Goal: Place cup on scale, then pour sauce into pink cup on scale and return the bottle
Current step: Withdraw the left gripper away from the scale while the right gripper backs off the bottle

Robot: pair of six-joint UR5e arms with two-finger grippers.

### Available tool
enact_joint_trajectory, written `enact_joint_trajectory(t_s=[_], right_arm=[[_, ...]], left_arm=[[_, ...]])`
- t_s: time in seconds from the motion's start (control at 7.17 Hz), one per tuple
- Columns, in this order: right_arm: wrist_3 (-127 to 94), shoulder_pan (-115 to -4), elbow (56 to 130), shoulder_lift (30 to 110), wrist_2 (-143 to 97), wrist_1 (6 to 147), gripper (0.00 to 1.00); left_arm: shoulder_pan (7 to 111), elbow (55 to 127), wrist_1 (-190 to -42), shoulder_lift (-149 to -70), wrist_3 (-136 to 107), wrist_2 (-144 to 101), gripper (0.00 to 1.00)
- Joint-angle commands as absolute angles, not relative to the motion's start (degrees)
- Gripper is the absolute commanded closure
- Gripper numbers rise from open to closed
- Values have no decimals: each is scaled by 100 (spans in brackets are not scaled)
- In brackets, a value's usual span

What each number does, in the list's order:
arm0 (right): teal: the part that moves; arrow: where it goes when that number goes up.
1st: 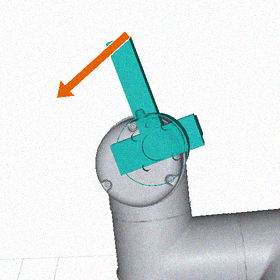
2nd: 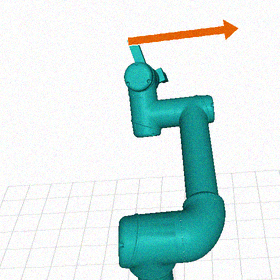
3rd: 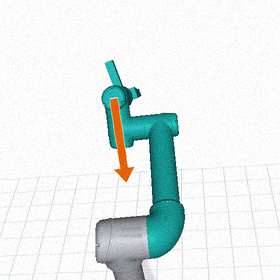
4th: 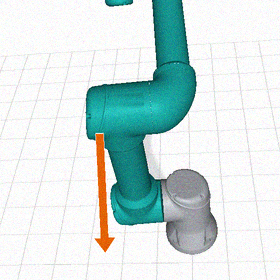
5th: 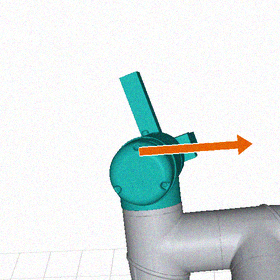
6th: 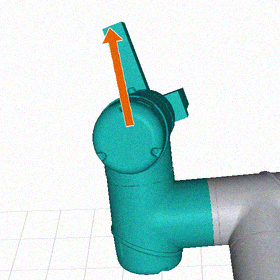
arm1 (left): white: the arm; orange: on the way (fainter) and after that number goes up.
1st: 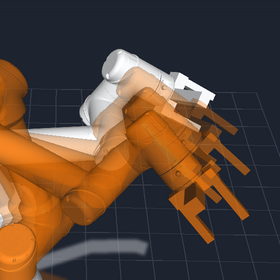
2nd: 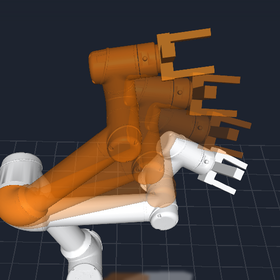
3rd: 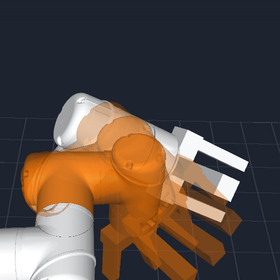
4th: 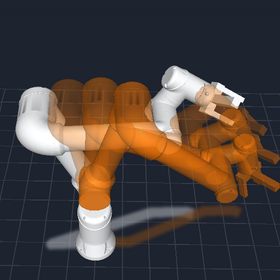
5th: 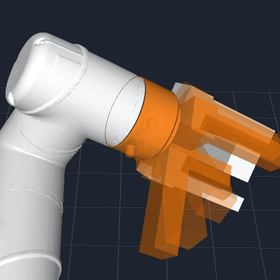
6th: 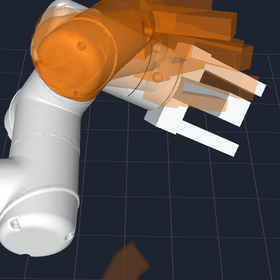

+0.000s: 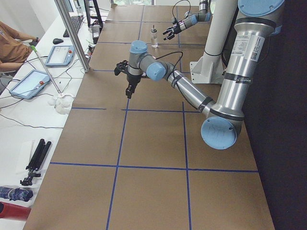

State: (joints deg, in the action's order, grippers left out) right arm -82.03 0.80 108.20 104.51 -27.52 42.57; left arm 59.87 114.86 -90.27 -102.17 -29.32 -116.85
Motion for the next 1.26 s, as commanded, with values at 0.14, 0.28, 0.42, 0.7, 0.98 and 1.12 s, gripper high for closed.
enact_joint_trajectory(t_s=[0.14, 0.28, 0.42, 0.7, 0.98, 1.12], right_arm=[[-8470, 88, 10372, 9889, -2382, 4228, 1], [-8534, 53, 10275, 9888, -2391, 4228, 1], [-8534, 44, 10274, 9879, -2356, 4228, 1], [-8534, -87, 10248, 9879, -2347, 4228, 1], [-8534, -228, 10125, 9879, -2381, 4236, 1], [-8525, -237, 10125, 9870, -2391, 4236, 1]], left_arm=[[5994, 11487, -9026, -10204, -2918, -11681, 42], [5994, 11487, -9026, -10204, -2918, -11681, 42], [5985, 11487, -9026, -10204, -2918, -11681, 42], [5985, 11505, -9018, -10222, -2935, -11681, 41], [5985, 11513, -9026, -10239, -2936, -11672, 39], [5985, 11540, -9026, -10222, -2936, -11663, 39]])
